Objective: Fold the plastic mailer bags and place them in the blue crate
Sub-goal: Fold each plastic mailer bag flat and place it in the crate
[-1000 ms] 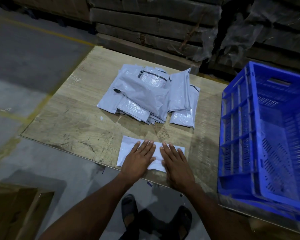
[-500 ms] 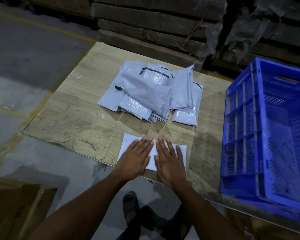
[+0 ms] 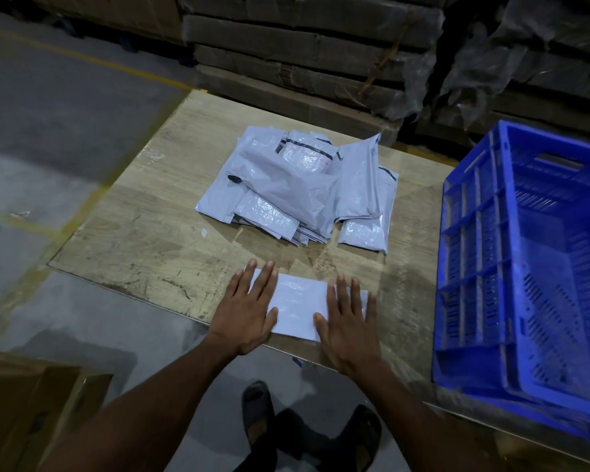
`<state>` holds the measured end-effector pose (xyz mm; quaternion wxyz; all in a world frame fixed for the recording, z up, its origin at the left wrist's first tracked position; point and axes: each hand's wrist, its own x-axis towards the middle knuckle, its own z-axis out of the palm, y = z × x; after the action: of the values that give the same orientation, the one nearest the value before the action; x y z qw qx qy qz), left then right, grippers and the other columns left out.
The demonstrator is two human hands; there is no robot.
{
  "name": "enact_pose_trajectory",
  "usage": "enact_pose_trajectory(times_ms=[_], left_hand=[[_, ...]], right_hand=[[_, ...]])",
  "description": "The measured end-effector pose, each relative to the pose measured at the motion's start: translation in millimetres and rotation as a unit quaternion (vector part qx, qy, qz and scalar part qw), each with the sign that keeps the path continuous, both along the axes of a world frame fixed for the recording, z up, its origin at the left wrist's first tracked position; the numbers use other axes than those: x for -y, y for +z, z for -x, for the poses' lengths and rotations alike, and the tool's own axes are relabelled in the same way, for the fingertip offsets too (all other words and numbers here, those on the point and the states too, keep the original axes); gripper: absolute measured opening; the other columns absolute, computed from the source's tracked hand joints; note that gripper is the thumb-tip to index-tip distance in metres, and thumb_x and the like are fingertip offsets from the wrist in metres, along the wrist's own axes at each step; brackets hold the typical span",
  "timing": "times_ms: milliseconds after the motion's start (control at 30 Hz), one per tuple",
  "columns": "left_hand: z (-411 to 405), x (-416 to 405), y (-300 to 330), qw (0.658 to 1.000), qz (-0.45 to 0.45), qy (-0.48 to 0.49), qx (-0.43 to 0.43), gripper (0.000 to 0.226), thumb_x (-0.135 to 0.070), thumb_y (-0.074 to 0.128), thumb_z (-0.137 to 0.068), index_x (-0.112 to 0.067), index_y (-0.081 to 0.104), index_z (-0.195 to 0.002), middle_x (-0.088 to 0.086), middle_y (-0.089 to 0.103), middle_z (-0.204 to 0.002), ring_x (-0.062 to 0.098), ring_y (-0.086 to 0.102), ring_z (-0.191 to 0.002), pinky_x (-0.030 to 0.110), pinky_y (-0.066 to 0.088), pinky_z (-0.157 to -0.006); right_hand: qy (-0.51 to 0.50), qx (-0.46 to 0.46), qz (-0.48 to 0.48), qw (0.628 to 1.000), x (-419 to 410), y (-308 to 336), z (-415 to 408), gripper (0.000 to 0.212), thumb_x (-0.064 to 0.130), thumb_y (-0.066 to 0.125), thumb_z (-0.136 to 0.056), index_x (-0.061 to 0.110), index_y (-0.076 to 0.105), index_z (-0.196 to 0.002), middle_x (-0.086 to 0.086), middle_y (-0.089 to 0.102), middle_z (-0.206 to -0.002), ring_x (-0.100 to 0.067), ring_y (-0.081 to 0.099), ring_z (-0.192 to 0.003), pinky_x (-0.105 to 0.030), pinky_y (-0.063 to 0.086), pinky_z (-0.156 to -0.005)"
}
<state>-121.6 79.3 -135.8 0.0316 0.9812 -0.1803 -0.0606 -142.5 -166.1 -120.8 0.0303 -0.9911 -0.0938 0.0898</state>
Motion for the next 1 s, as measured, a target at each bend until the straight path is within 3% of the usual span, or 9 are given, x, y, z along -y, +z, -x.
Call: enact_pose_trajectory(times_ms=[133,300,533,633,767,900,1000], left_hand=[[0,-2,1,1.000,0.006,-0.009,-0.004,0.075,-0.049,0.027,-0.104,-0.007,0.015,-0.164,0.010,0.004,-0.173,0.038,0.002,-0.159,0.056,0.022,-0.125],[-1,-3,1,1.000,0.005,-0.009,-0.007,0.075,-0.051,0.027,-0.104,-0.009,0.015,-0.165,0.009,0.001,-0.174,0.038,-0.001,-0.159,0.056,0.020,-0.125],[0,-1,2,1.000,-0.009,-0.002,-0.001,0.075,-0.052,0.026,-0.102,-0.011,0.018,-0.165,0.009,0.002,-0.174,0.040,-0.002,-0.159,0.060,0.018,-0.124],[0,1,3,1.000,-0.008,0.000,-0.002,0.076,-0.053,0.026,-0.102,-0.010,0.019,-0.165,0.010,0.003,-0.174,0.043,-0.003,-0.158,0.060,0.014,-0.125],[0,-1,1,1.000,-0.004,-0.008,0.004,0.076,-0.054,0.028,-0.102,-0.010,0.022,-0.164,0.012,0.006,-0.173,0.045,0.000,-0.158,0.060,0.014,-0.125],[-1,-3,-2,1.000,-0.004,-0.009,0.008,0.077,-0.056,0.027,-0.103,-0.012,0.017,-0.165,0.013,0.002,-0.173,0.044,-0.003,-0.158,0.059,0.012,-0.125],[0,-3,-1,1.000,-0.007,-0.011,0.005,0.077,-0.056,0.028,-0.103,-0.011,0.019,-0.165,0.014,0.004,-0.173,0.045,0.000,-0.157,0.059,0.011,-0.125]], right_hand=[[0.073,0.010,-0.022,0.997,-43,6,-3,0.060,0.044,0.025,-0.106,0.017,0.024,-0.160,-0.001,0.009,-0.169,-0.026,-0.002,-0.156,-0.062,0.011,-0.120],[0.034,0.000,-0.018,0.999,-4,-3,0,0.062,0.056,0.021,-0.105,0.030,0.019,-0.160,0.002,0.006,-0.170,-0.027,0.001,-0.156,-0.055,0.014,-0.122],[-0.024,-0.061,-0.005,0.998,31,2,7,0.075,0.069,0.011,-0.100,0.030,-0.013,-0.159,0.000,-0.031,-0.163,-0.022,-0.028,-0.151,-0.055,-0.003,-0.123],[-0.045,-0.021,0.000,0.999,17,6,6,0.075,0.063,0.019,-0.101,0.022,0.001,-0.161,-0.011,-0.016,-0.167,-0.034,-0.017,-0.153,-0.061,-0.004,-0.121],[0.100,-0.005,-0.017,0.995,-12,5,2,0.065,0.059,0.017,-0.104,0.026,0.020,-0.161,-0.002,0.004,-0.170,-0.031,-0.004,-0.155,-0.069,0.011,-0.117],[0.050,-0.032,-0.017,0.998,15,1,2,0.069,0.069,0.016,-0.100,0.039,0.003,-0.160,0.006,-0.013,-0.168,-0.024,-0.016,-0.154,-0.061,0.003,-0.121],[0.022,-0.041,-0.024,0.999,27,6,7,0.076,0.075,0.018,-0.097,0.038,-0.005,-0.160,0.004,-0.025,-0.166,-0.023,-0.025,-0.152,-0.058,-0.003,-0.122]])
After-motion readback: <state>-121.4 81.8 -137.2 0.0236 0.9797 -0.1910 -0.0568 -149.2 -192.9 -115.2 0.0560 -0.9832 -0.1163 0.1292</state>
